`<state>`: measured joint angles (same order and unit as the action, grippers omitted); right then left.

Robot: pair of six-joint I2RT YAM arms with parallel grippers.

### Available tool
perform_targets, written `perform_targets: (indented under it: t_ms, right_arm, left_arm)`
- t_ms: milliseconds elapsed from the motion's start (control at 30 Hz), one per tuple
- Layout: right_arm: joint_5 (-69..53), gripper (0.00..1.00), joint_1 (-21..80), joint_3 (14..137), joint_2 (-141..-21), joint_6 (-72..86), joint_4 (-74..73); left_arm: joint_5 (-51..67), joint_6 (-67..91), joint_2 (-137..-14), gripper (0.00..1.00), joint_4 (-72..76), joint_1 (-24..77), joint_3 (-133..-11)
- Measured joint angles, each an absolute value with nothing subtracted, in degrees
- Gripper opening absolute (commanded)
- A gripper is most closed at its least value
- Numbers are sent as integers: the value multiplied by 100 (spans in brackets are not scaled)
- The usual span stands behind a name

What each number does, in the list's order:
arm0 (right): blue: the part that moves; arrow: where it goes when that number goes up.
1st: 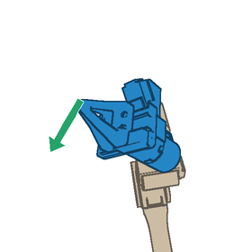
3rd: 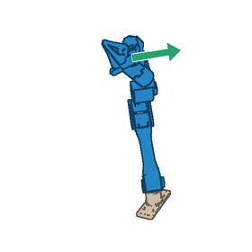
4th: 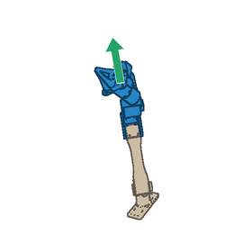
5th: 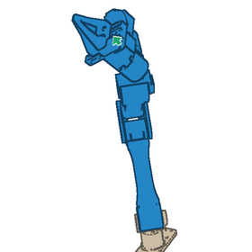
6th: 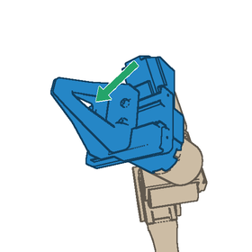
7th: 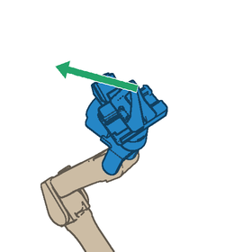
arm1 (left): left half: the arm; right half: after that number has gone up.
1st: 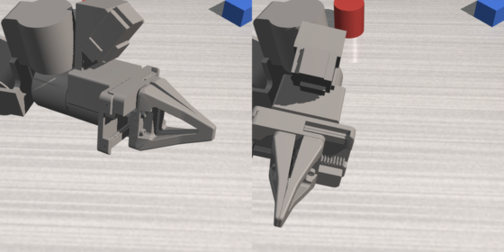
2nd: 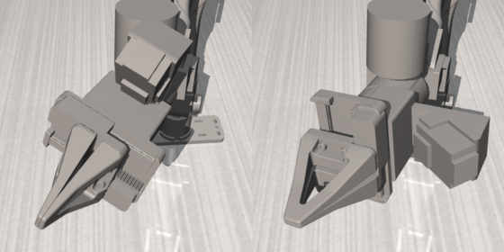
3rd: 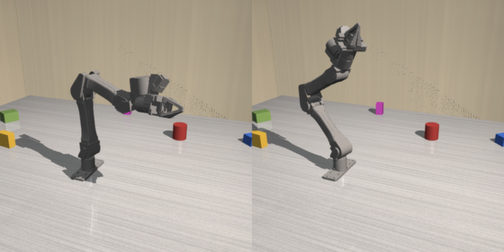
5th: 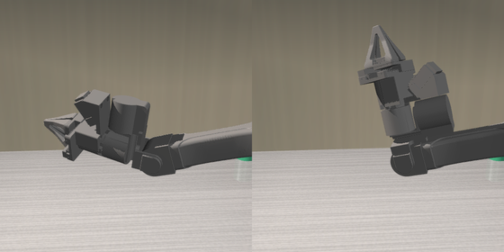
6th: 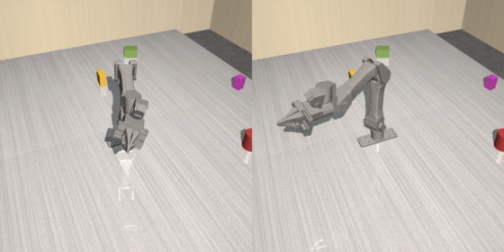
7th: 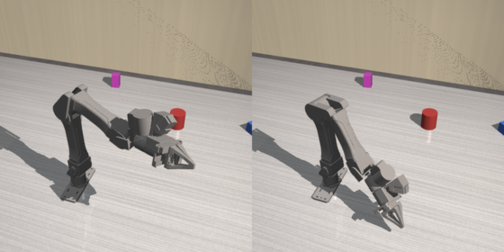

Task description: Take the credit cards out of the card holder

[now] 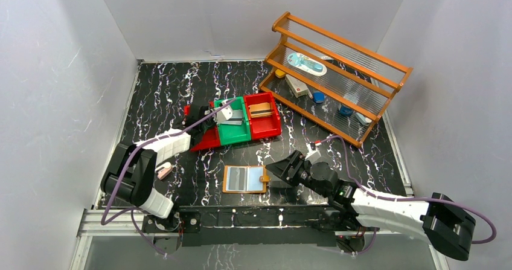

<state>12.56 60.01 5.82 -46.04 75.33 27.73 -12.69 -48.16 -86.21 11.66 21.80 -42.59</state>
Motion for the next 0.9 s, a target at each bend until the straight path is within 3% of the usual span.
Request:
perform_targets:
  t_ms: [133,300,567,767,900]
  right_arm:
    - [1282,79,6001,582,-4571,7575,2718]
    - [1302,79,6001,582,-4554,7618,2685]
    - [1295,79,6001,582,-4534,7631,2670]
    - [1184,79,6001,657,-4650,7616,2606]
    - [1046,77,6001,939,-4932,7505,2394]
  left_arm:
    - [-1210,-4751,-8774,11,1166,2147,-4281]
    - [-1168,-4718,-8779,36,1192,2115,-4281]
    - [-1116,-4600,-8777,52,1372,2106,-4268]
    - [-1247,-4515,-8777,56,1619,2036,-4169]
    - [-1378,-4370,-8635,77,1647,2008,-4167]
